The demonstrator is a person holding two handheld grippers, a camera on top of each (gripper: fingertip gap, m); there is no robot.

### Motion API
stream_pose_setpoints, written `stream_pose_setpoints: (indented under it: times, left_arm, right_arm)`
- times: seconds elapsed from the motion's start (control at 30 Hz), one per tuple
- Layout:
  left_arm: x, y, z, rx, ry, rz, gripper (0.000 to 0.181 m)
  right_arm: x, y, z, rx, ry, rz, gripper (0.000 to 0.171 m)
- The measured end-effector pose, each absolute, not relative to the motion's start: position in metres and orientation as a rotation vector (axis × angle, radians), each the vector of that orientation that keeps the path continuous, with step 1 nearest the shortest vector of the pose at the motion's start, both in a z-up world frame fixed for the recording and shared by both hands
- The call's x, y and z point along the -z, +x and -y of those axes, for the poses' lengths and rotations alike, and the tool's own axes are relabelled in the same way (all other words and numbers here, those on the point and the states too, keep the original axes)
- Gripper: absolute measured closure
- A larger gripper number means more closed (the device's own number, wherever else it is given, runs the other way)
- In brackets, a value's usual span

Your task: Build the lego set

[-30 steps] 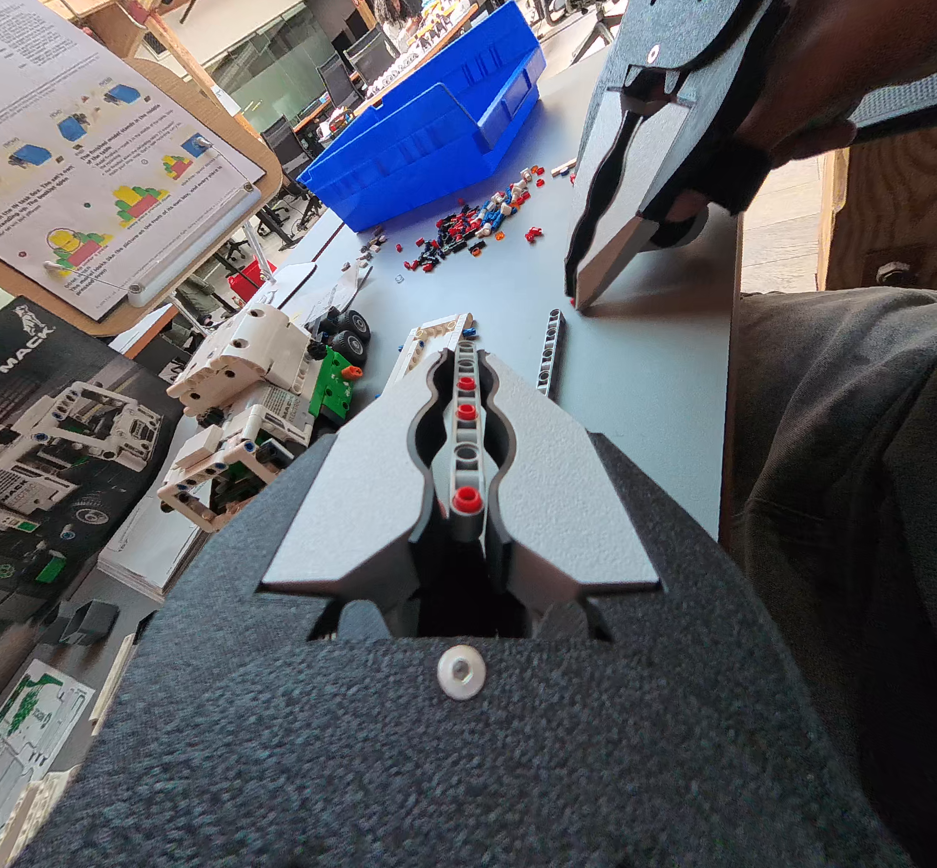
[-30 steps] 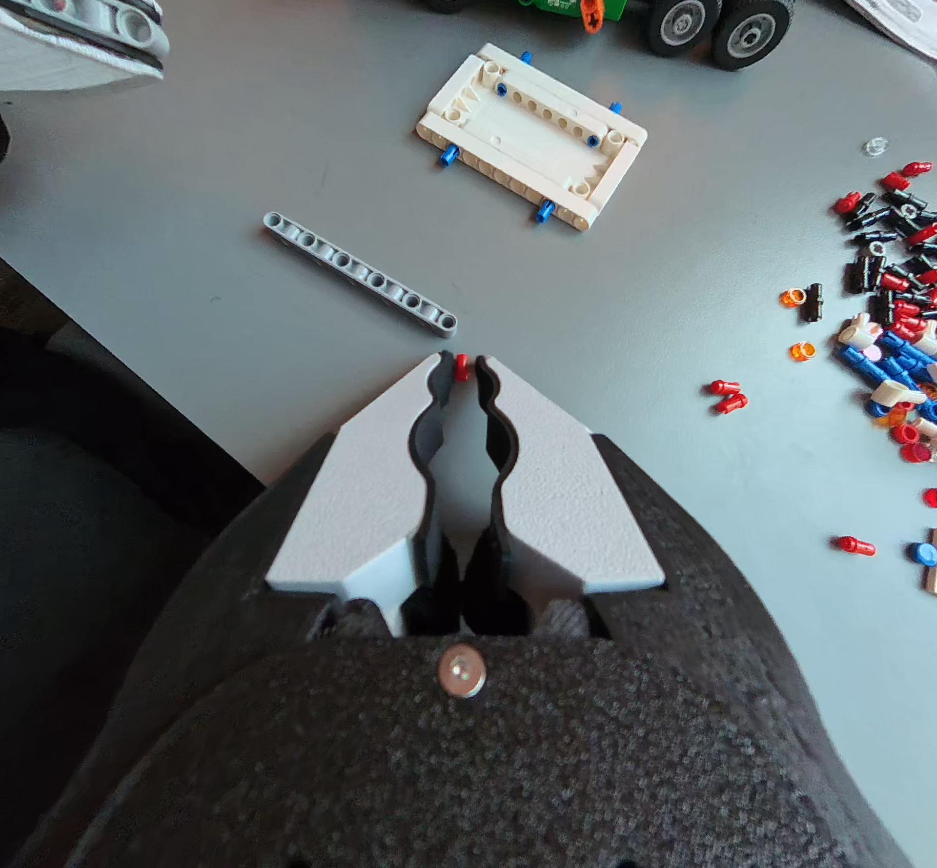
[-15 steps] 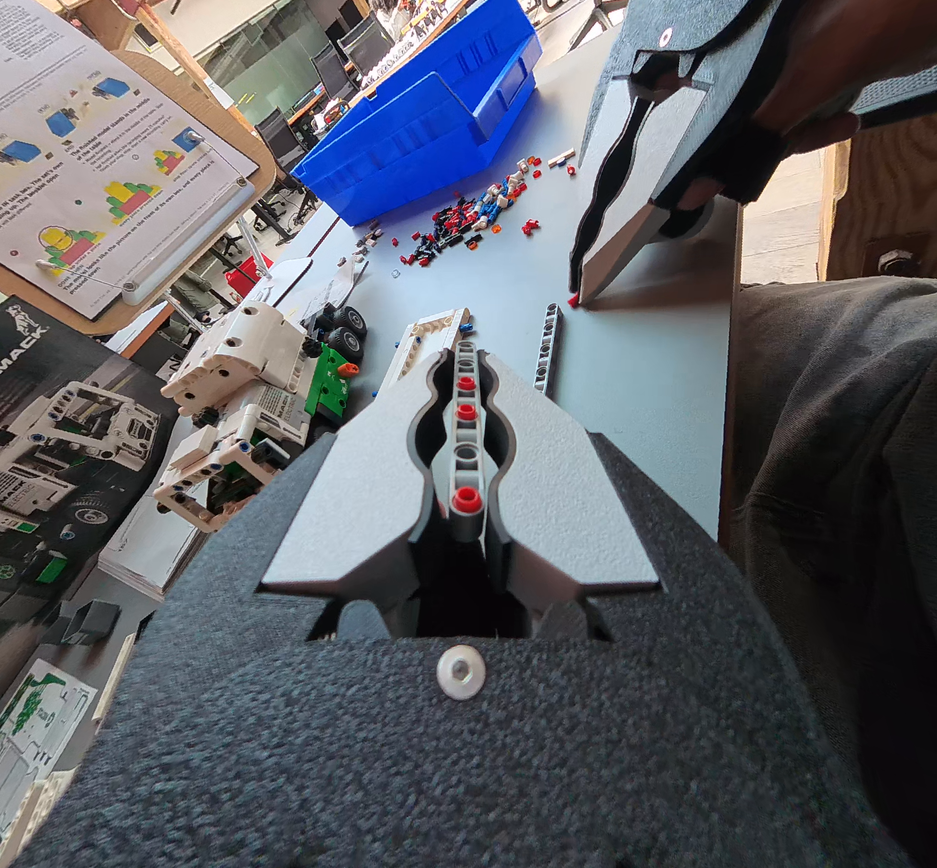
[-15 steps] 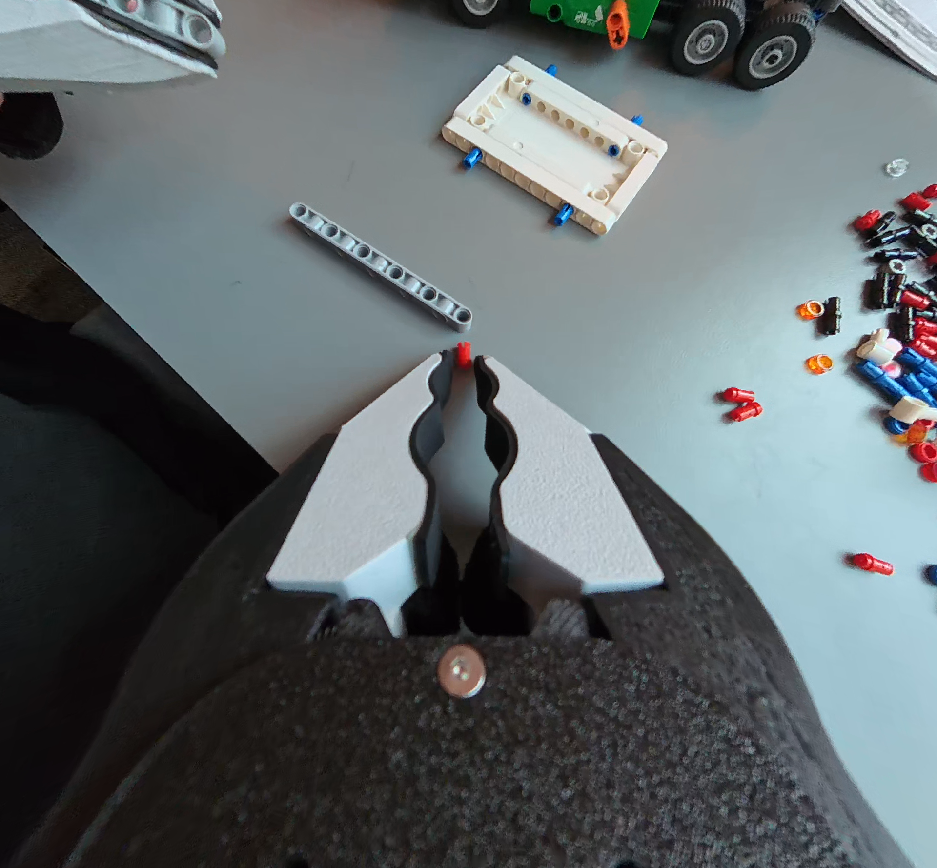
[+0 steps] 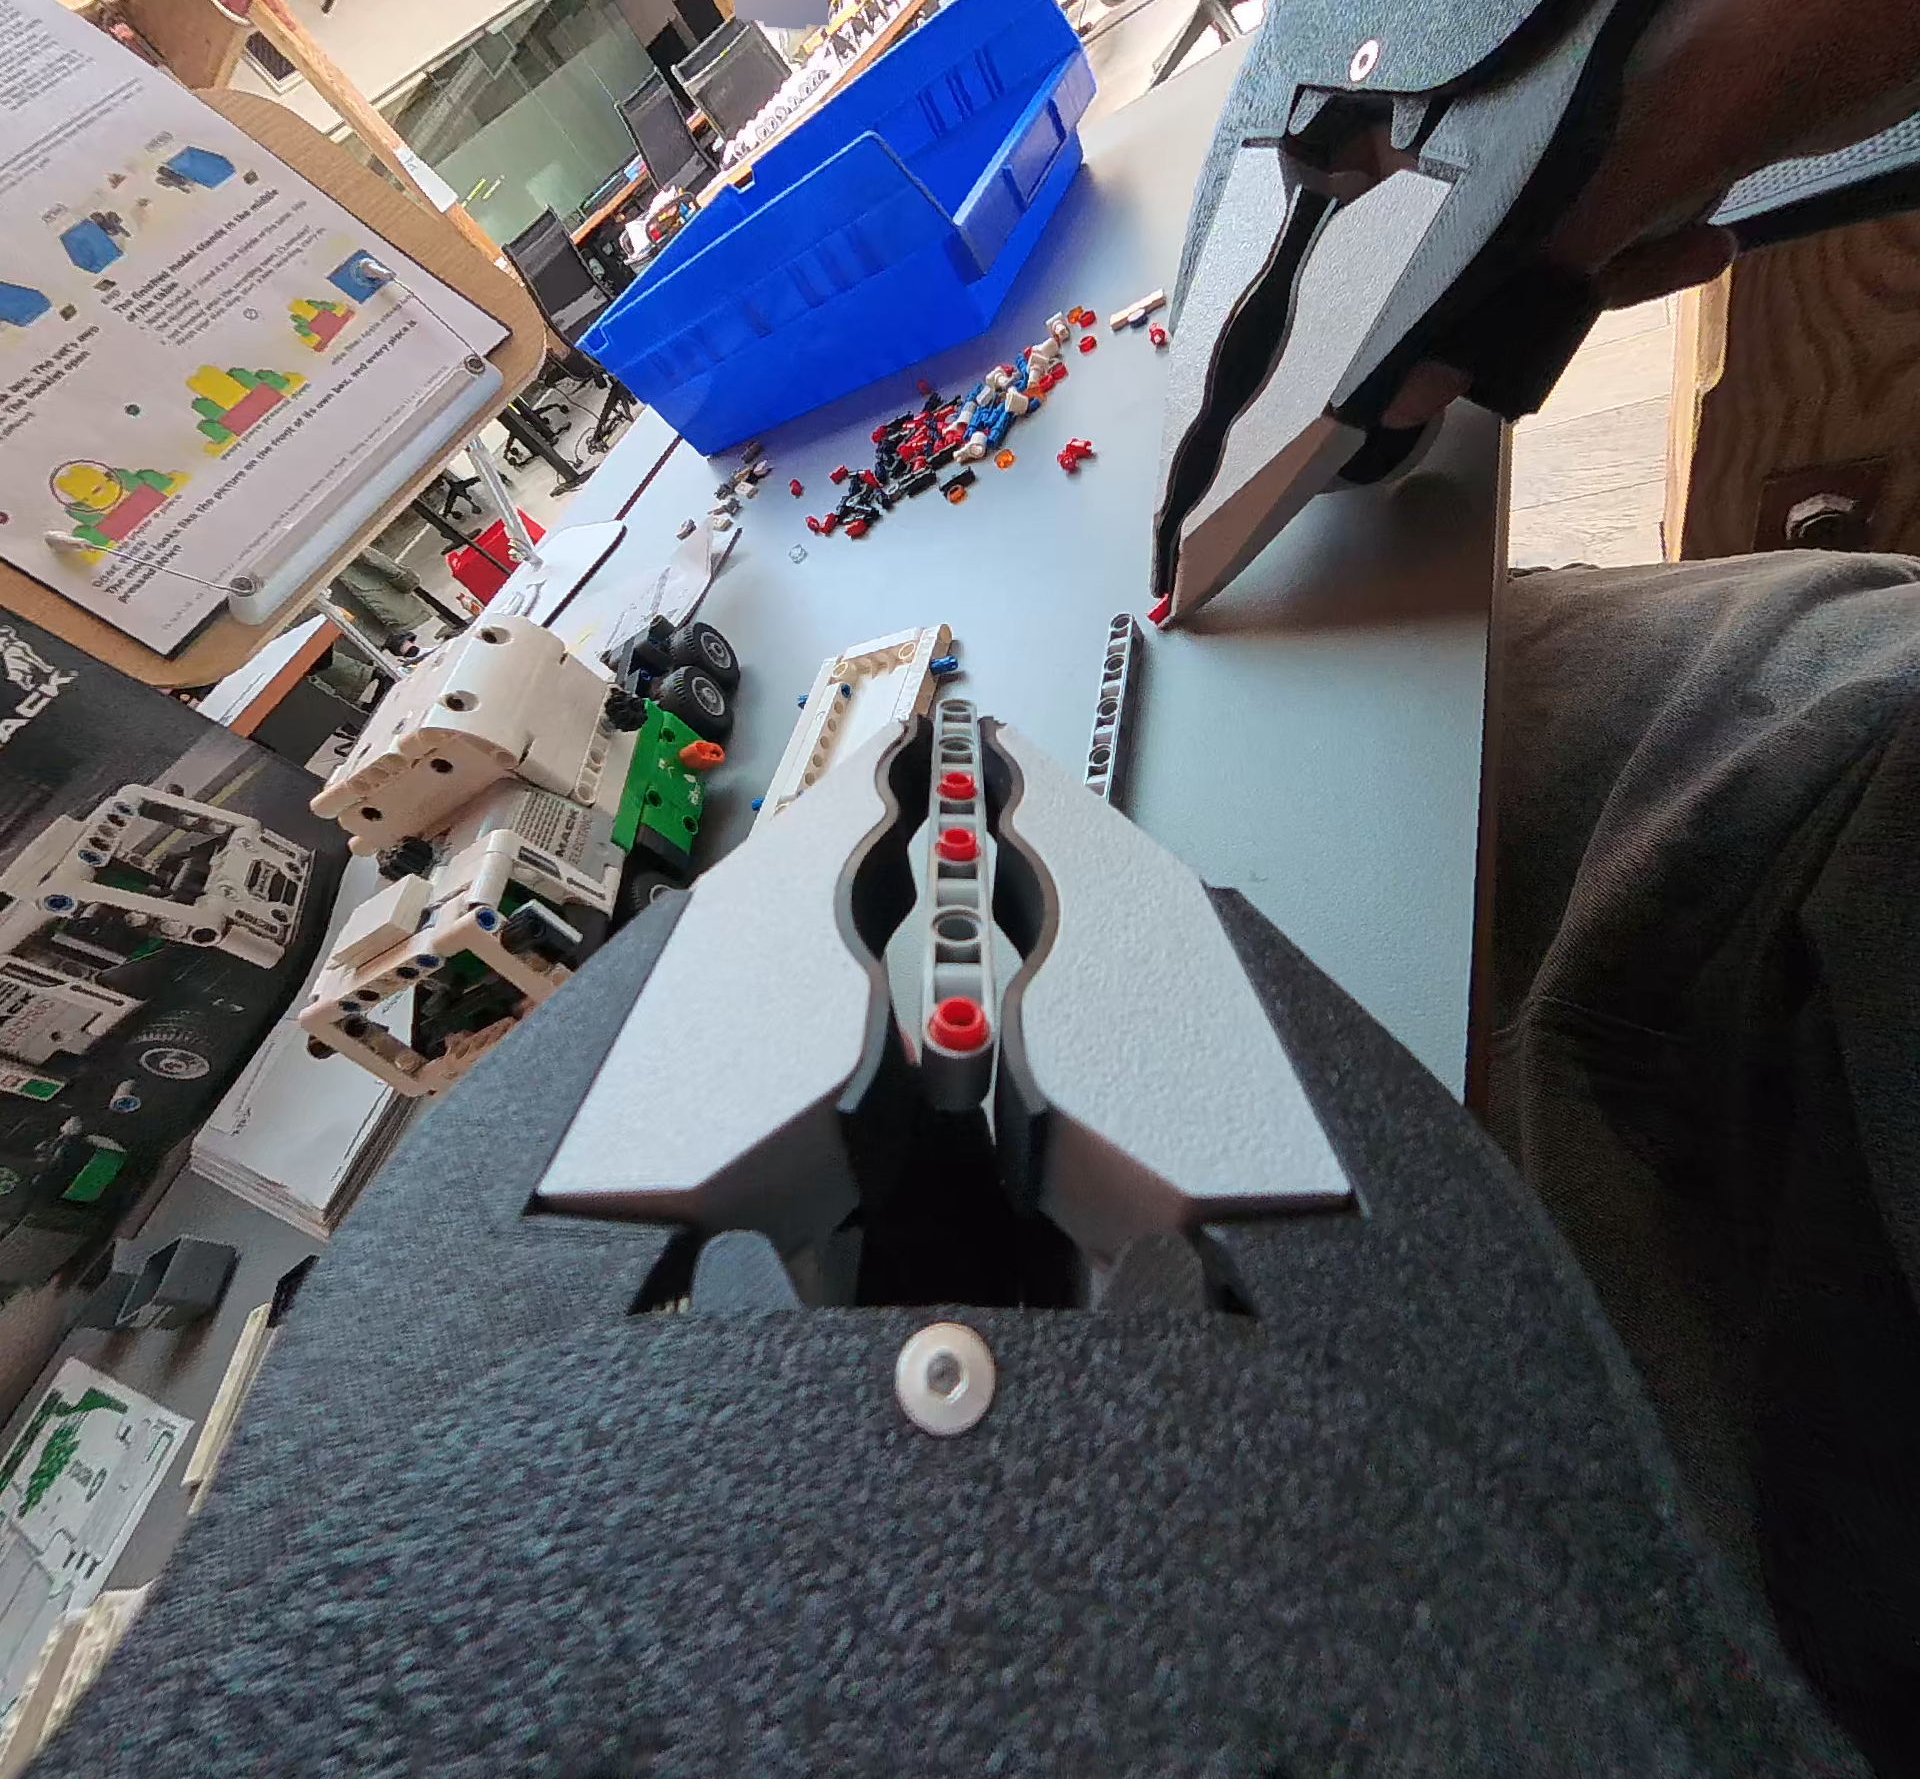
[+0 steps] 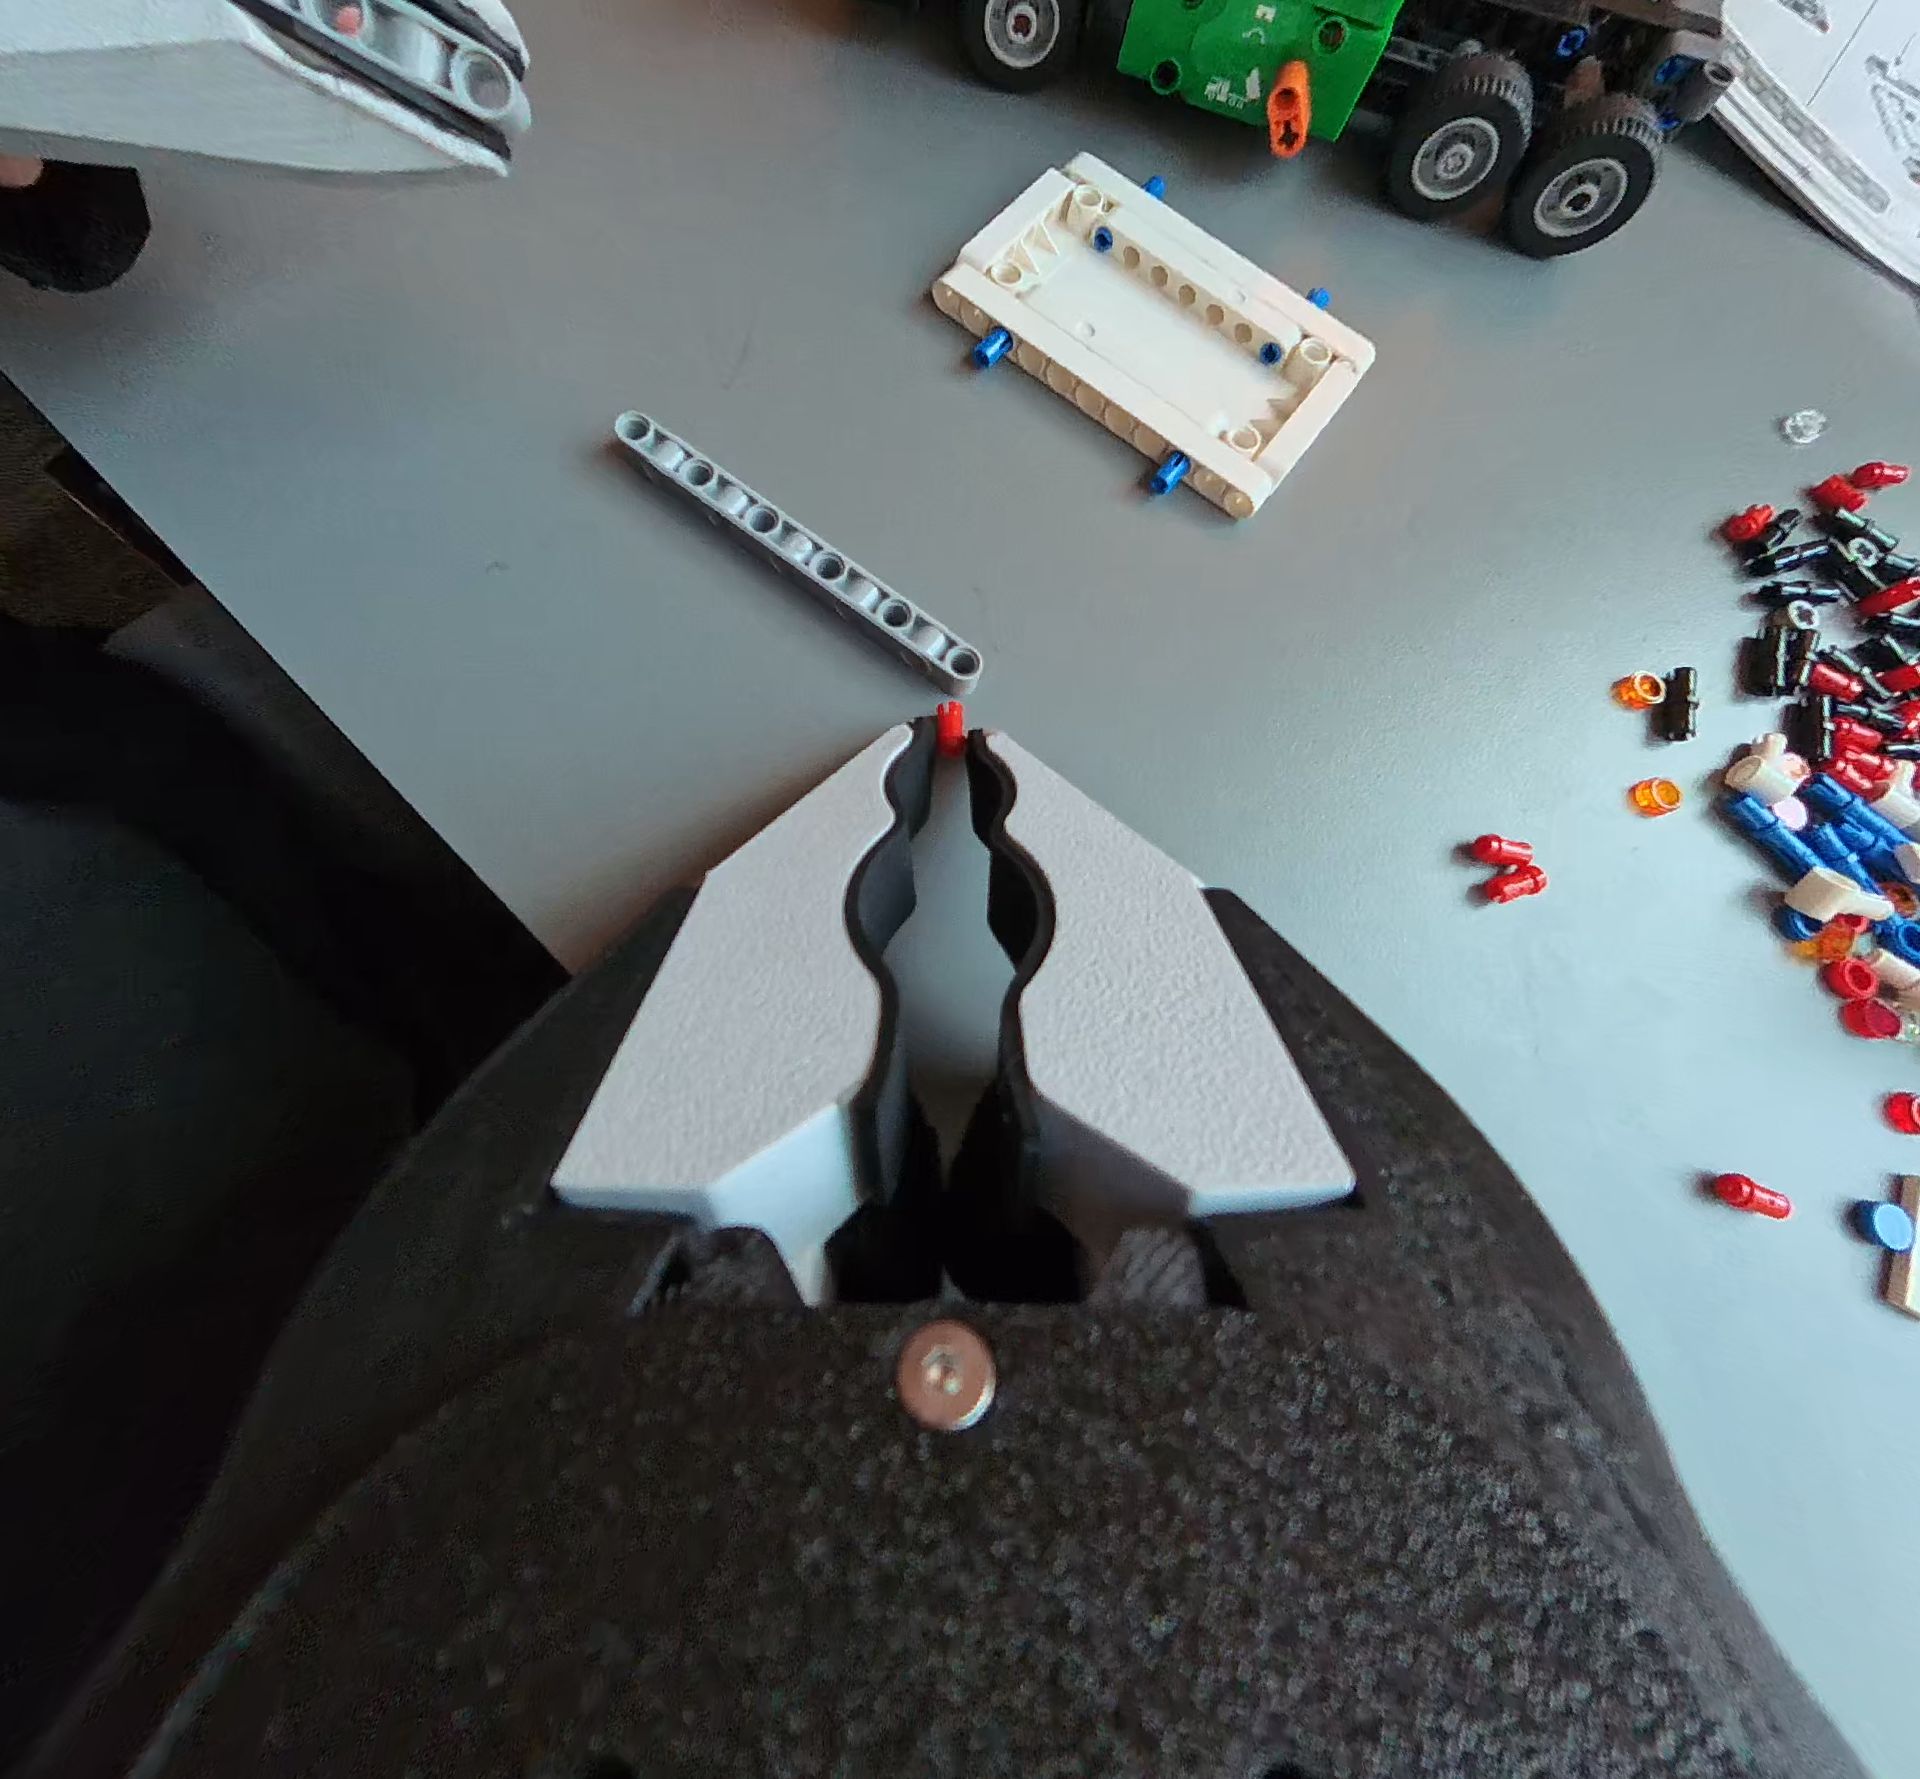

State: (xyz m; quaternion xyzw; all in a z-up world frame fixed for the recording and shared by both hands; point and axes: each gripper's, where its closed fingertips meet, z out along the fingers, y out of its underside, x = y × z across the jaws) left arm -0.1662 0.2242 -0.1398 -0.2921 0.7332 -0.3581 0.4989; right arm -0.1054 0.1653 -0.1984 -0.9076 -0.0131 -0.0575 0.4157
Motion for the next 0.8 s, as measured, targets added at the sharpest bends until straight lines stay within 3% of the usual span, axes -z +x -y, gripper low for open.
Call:
stream_pose_setpoints:
  times: [0.47,0.63,0.8]
  left_arm:
    - [0.143,-0.166,-0.224,0.867,-0.716,-1.793,0.175]
    - [0.151,-0.166,-0.220,0.851,-0.713,-1.850,0.175]
    - [0.155,-0.166,-0.218,0.812,-0.690,-1.866,0.175]
  right_arm:
    - [0.190,-0.120,-0.171,0.138,-2.239,0.176,0.167]
    - [0.153,-0.151,-0.196,0.167,-2.128,0.532,0.168]
    - [0.150,-0.160,-0.209,0.286,-2.159,0.836,0.168]
